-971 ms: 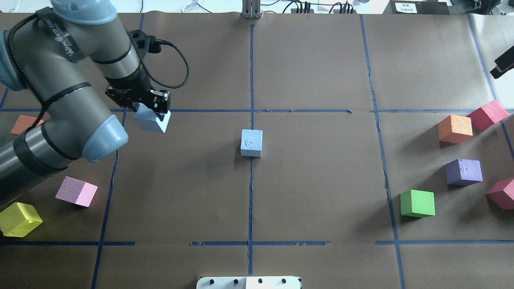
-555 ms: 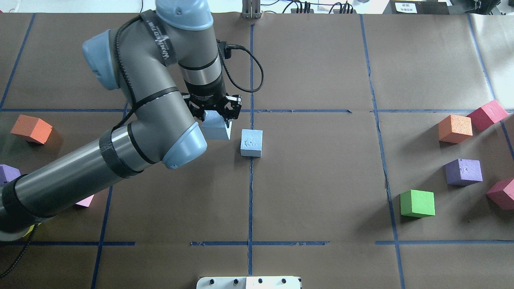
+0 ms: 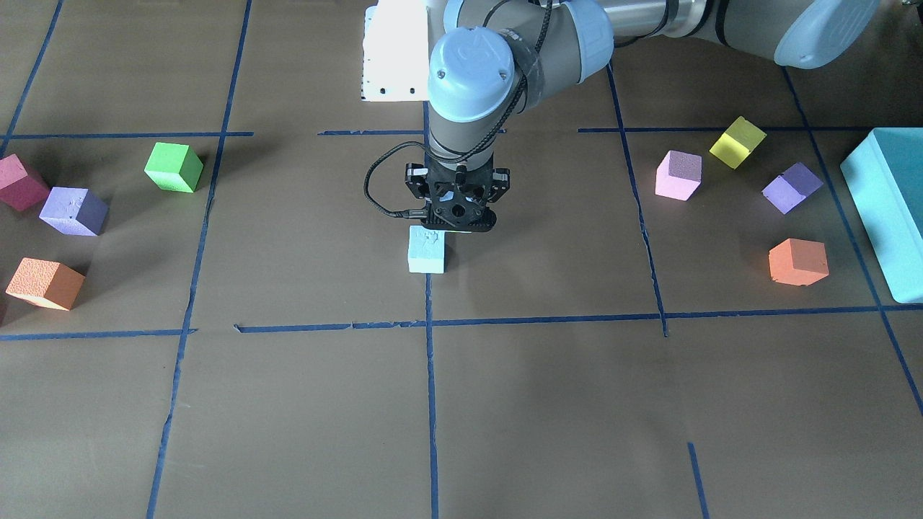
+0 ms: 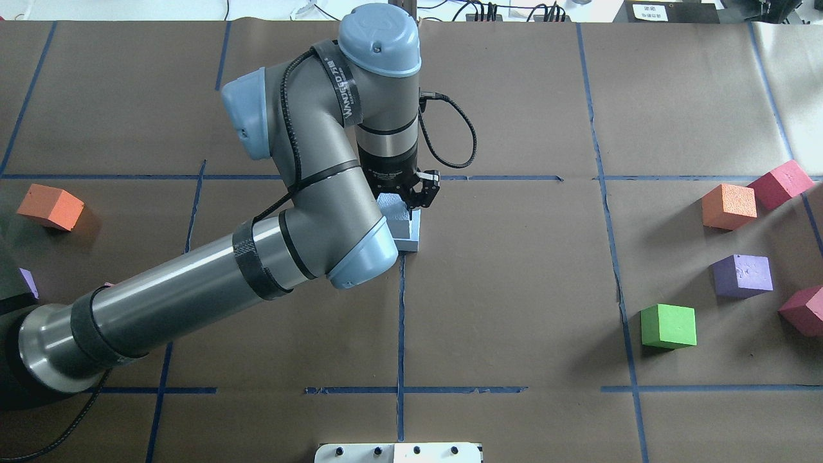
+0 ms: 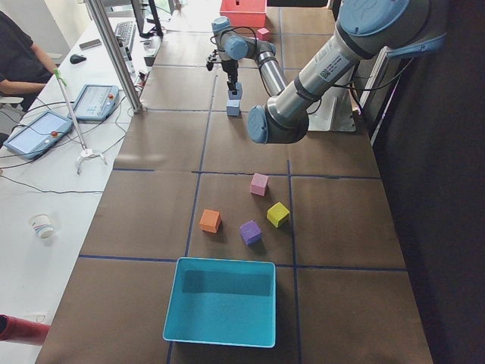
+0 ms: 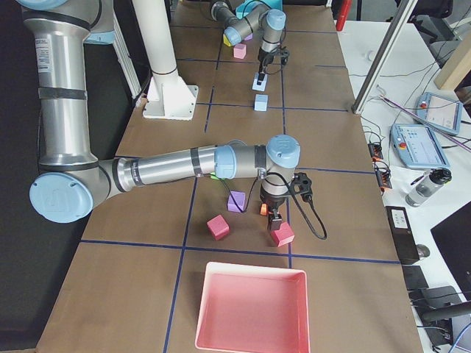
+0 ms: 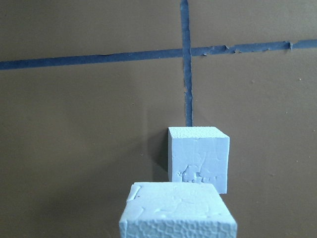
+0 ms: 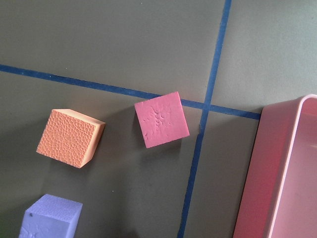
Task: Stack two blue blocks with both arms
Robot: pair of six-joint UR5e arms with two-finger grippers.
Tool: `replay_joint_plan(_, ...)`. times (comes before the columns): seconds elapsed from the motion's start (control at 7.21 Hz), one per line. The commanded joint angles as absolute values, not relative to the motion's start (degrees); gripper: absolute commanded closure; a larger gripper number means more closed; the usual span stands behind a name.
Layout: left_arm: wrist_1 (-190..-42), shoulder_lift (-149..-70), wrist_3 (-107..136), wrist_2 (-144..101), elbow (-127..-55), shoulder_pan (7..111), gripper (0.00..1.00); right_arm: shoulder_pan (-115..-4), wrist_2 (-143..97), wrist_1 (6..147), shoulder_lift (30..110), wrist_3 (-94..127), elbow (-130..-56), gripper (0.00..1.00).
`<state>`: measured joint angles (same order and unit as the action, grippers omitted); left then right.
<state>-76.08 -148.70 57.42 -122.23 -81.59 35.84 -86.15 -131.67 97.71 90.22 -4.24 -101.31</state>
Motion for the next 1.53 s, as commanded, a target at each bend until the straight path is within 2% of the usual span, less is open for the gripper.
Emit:
replay_joint_plan(0.0, -82.5, -149.7, 58.3, -122.2, -75.6, 35.3, 0.97, -87.7, -133.0, 96.8, 90.9, -4.2, -100.9, 0.0)
replay_joint_plan(0.97, -84.0, -149.5, 58.5, -122.1, -74.1, 35.3, 0.96, -87.9, -133.1, 96.8, 90.7, -4.2, -100.9, 0.0)
replay_joint_plan(1.39, -84.1, -149.6, 58.5, -120.8, -74.1, 35.4, 0.92, -88.0, -133.3, 96.8, 90.8, -4.2, -100.9, 0.0)
